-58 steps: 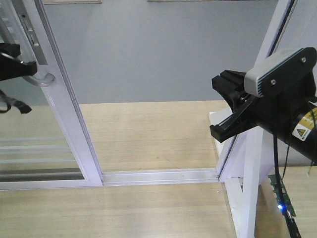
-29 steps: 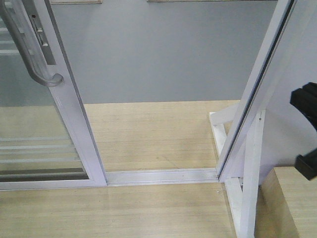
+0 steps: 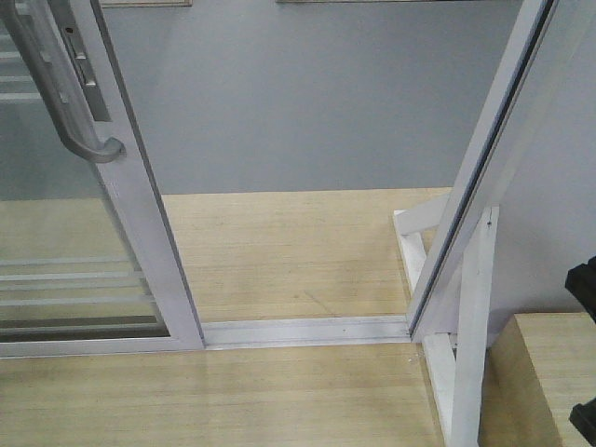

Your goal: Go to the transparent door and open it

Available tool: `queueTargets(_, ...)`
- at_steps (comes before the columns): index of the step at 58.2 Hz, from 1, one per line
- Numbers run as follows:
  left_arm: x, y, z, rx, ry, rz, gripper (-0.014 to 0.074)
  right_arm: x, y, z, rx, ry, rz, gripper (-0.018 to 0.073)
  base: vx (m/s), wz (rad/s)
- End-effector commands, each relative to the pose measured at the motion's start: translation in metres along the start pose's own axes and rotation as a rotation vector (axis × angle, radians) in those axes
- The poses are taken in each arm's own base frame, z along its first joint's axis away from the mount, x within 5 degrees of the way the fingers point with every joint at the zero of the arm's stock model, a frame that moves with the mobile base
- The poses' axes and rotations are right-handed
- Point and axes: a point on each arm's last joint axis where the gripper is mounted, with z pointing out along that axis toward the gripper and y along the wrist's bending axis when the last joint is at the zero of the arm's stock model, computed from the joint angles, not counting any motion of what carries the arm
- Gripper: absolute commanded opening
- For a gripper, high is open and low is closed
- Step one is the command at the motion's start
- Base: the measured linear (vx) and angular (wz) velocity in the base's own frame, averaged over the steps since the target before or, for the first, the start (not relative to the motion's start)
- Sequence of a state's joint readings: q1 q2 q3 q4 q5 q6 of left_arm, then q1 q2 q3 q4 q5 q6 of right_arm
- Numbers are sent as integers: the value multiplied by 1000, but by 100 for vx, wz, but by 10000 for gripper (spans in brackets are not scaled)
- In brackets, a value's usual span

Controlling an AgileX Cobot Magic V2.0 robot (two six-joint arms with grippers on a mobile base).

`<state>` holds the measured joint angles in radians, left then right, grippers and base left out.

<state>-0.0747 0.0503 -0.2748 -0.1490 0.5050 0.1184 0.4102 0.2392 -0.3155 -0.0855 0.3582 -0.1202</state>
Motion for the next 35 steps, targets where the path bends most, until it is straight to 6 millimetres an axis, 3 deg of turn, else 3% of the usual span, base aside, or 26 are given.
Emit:
queueTargets(1,-16,0,-2,7,-112,-29,-6,-17,-3,-2,23,-117,0,-4,0,0)
queueTargets(35,-15,-1,-2,14,-99,-38,-6,-15,-3,-2,16,-94,12,-3,0,0)
